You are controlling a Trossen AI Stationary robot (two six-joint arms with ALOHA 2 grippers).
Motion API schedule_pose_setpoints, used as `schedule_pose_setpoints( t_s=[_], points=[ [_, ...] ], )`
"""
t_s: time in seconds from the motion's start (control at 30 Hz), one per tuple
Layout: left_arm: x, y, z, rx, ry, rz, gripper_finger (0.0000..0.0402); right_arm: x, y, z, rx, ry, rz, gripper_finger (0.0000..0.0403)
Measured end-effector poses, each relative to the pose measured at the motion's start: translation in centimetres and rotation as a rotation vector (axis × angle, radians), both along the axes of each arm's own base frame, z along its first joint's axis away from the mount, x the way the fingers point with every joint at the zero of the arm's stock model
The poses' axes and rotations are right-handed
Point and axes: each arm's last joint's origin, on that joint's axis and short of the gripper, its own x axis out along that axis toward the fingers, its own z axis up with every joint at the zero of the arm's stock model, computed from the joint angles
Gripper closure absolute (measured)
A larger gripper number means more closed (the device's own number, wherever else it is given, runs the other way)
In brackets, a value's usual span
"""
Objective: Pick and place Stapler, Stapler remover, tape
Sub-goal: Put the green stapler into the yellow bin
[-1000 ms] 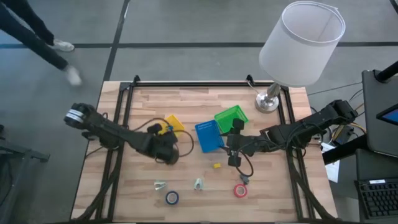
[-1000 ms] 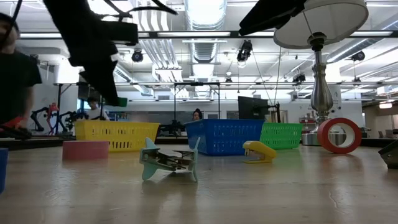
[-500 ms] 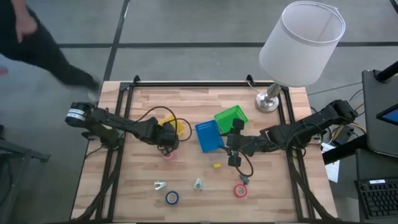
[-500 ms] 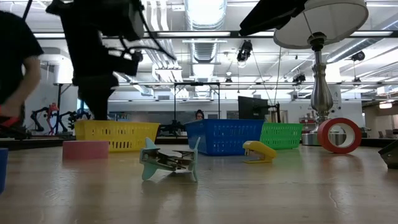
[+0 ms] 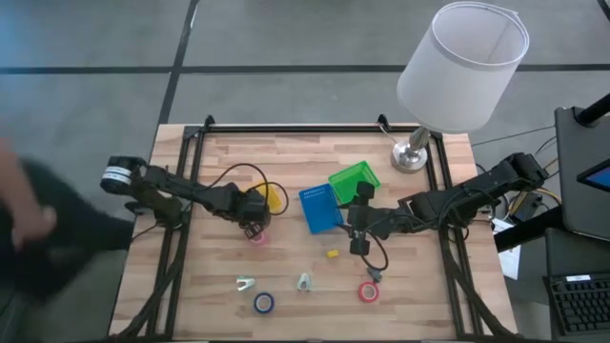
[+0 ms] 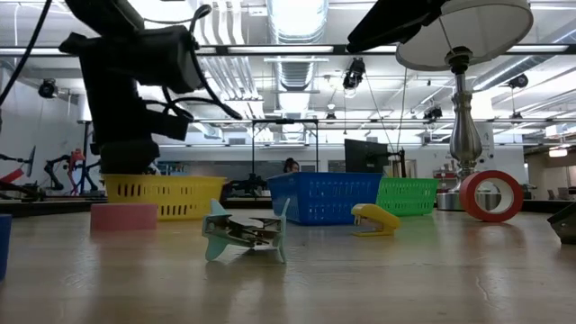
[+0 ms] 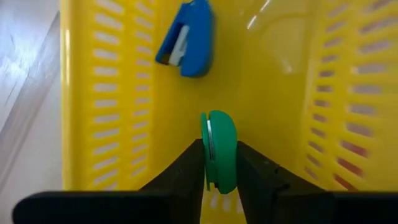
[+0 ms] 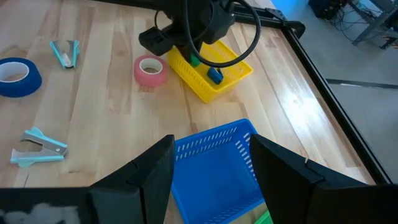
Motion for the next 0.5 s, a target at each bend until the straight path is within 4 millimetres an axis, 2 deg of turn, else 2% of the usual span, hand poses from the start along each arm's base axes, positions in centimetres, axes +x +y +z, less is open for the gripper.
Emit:
schedule_pose_setpoints(
  t_s=[0.27, 0.5],
  points=[
    [-0.36, 0.44, -0.43, 0.029, 0.019, 0.008, 0.0276, 0.0, 0.0, 0.0, -0.002, 0.0, 0.001, 0.0197],
    [0.43, 0.48, 0.48, 0.064, -0.006, -0.031, 0.025, 0.0, 0.0, -0.01, -0.002, 0.001, 0.001, 0.0197]
  ],
)
